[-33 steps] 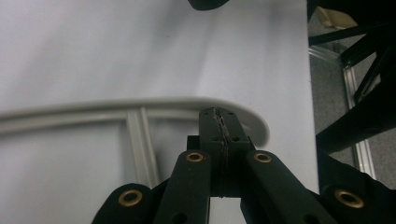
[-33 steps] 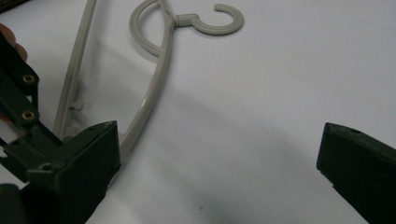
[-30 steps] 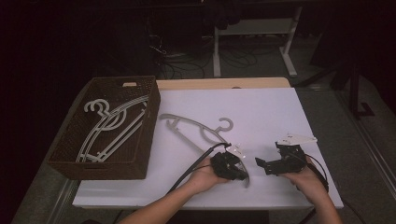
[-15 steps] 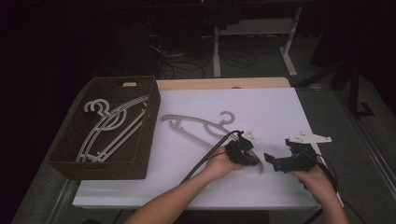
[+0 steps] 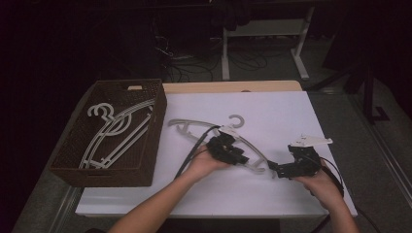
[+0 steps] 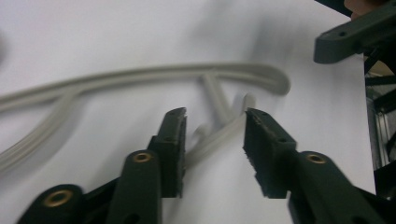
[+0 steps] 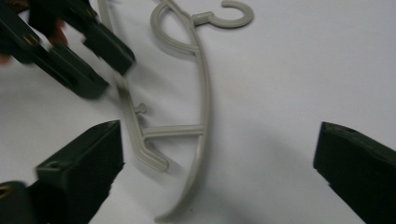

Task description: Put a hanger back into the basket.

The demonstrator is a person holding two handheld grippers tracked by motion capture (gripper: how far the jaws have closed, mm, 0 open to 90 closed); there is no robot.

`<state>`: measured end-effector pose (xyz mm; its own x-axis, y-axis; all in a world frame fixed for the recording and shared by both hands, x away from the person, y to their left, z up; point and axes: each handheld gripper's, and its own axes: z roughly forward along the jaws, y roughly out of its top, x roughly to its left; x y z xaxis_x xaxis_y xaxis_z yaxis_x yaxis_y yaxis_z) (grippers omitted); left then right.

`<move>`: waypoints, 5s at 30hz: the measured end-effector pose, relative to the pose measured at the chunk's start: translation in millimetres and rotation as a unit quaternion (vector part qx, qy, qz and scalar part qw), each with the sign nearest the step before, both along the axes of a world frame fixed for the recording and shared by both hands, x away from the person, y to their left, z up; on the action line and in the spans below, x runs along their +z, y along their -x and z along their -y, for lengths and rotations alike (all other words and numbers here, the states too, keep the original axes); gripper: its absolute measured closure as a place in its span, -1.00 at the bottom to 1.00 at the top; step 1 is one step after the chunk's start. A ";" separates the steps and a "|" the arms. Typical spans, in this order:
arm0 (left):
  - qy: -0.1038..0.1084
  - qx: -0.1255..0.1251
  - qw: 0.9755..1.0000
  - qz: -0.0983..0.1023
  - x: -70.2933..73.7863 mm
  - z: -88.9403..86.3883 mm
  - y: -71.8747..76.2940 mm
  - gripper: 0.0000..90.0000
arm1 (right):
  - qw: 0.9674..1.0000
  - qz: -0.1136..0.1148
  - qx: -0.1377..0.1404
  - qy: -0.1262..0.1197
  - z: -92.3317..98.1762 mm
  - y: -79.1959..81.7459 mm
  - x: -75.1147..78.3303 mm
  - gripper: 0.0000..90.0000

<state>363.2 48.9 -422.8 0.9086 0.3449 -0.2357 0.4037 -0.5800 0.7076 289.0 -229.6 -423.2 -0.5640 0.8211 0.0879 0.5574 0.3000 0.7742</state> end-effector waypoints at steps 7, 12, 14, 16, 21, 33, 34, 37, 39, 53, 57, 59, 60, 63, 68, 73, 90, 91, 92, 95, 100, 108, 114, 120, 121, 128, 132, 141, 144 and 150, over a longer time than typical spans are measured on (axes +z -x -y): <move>0.005 0.040 0.999 0.014 11.3 -64.3 3.7 -0.10 | 0.999 -0.029 0.045 0.008 -30.3 -14.3 3.9 -0.73; 0.003 0.049 0.999 0.014 7.7 -86.3 12.9 -0.34 | 0.996 -0.048 0.076 0.012 -53.2 -26.4 1.2 -0.54; 0.008 0.055 0.998 0.011 4.1 -93.7 18.8 -0.38 | 0.994 -0.056 0.094 0.012 -64.8 -34.8 0.0 -0.36; 0.012 0.059 0.998 0.011 0.6 -99.6 24.4 -0.44 | 0.992 -0.067 0.108 0.012 -77.0 -43.6 -0.7 -0.30; 0.005 0.068 0.998 0.014 -2.1 -106.1 29.3 -0.63 | 0.984 -0.085 0.157 0.017 -114.3 -69.3 -5.9 -0.03; 0.006 0.074 0.997 0.017 -1.9 -108.6 29.0 -0.64 | 0.975 -0.098 0.197 0.030 -161.4 -102.2 -20.3 0.35; 0.007 0.074 0.997 0.017 -2.1 -108.8 28.8 -0.64 | 0.974 -0.100 0.199 0.034 -164.9 -104.2 -21.7 0.39; 0.007 0.075 0.997 0.017 -2.3 -109.0 28.7 -0.64 | 0.974 -0.098 0.202 0.041 -172.3 -109.8 -25.9 0.53; 0.006 0.076 0.997 0.018 -2.3 -109.0 28.7 -0.64 | 0.973 -0.098 0.204 0.049 -176.5 -113.4 -29.2 0.71; 0.011 0.078 0.997 0.023 2.7 -111.0 29.7 -0.64 | 0.956 -0.095 0.268 0.076 -153.5 -80.4 -25.0 0.76; 0.011 0.079 0.996 0.026 4.2 -111.9 29.5 -0.64 | 0.948 -0.104 0.292 0.077 -143.0 -60.8 -24.5 0.76; 0.011 0.080 0.996 0.026 4.5 -112.0 29.6 -0.64 | 0.942 -0.106 0.307 0.079 -138.7 -50.3 -24.3 0.76; 0.012 0.079 0.996 0.025 4.7 -112.1 29.6 -0.64 | 0.942 -0.106 0.307 0.079 -138.7 -50.3 -24.3 0.76; 0.013 0.079 0.996 0.026 5.5 -112.1 29.9 -0.63 | 0.933 -0.112 0.333 0.080 -129.2 -31.5 -24.2 0.76; 0.013 0.080 0.996 0.025 5.9 -112.6 29.3 -0.63 | 0.933 -0.118 0.335 0.065 -119.0 -18.0 -25.6 0.68; 0.016 0.083 0.996 0.027 8.0 -114.6 28.3 -0.63 | 0.952 -0.108 0.286 0.029 -97.7 -15.7 -7.6 0.57; 0.010 0.086 0.996 0.020 5.2 -114.6 24.9 -0.63 | 0.971 -0.114 0.209 0.037 -29.2 24.2 -3.4 0.98; 0.010 0.085 0.996 0.019 4.9 -114.2 24.6 -0.63 | 0.970 -0.118 0.207 0.039 -25.3 28.0 -5.9 0.98; 0.009 0.086 0.996 0.019 4.6 -113.8 24.3 -0.63 | 0.970 -0.119 0.207 0.041 -23.9 29.6 -7.1 0.98; 0.007 0.084 0.996 0.017 4.0 -111.9 22.7 -0.63 | 0.969 -0.124 0.207 0.045 -20.3 33.4 -9.9 0.98; 0.004 0.081 0.996 0.022 6.2 -108.2 19.1 -0.61 | 0.967 -0.131 0.210 0.055 -18.6 34.9 -14.8 0.98; -0.043 0.053 0.997 0.030 1.6 -88.5 1.1 -0.44 | 0.963 -0.146 0.216 0.062 -20.1 33.6 -20.5 0.98; -0.086 0.023 0.995 0.033 -8.4 -68.4 -11.0 -0.30 | 0.964 -0.148 0.216 0.056 -18.7 32.7 -20.8 0.98; -0.115 -0.002 0.993 0.042 -14.9 -48.8 -19.4 0.10 | 0.963 -0.149 0.218 0.057 -19.0 32.4 -21.8 0.98; -0.122 -0.012 0.991 0.053 -15.6 -44.6 -20.0 0.16 | 0.963 -0.150 0.216 0.056 -18.9 32.4 -21.7 0.98; -0.145 -0.035 0.986 0.075 -20.2 -36.5 -19.8 0.54 | 0.963 -0.151 0.216 0.054 -18.4 32.1 -21.8 0.98; -0.147 -0.038 0.985 0.085 -21.8 -35.4 -20.1 0.60 | 0.963 -0.151 0.216 0.051 -17.6 32.0 -21.9 0.98; -0.156 -0.079 0.980 0.091 -20.1 -40.5 -17.0 0.71 | 0.966 -0.141 0.213 0.051 -16.6 31.9 -18.7 0.98; -0.154 -0.062 0.983 0.080 -19.5 -42.9 -15.6 0.81 | 0.969 -0.131 0.202 0.053 -15.1 29.0 -15.5 0.98; -0.127 -0.028 0.989 0.076 -8.1 -56.0 -19.4 0.82 | 0.980 -0.098 0.171 0.026 -12.8 19.7 -6.4 0.63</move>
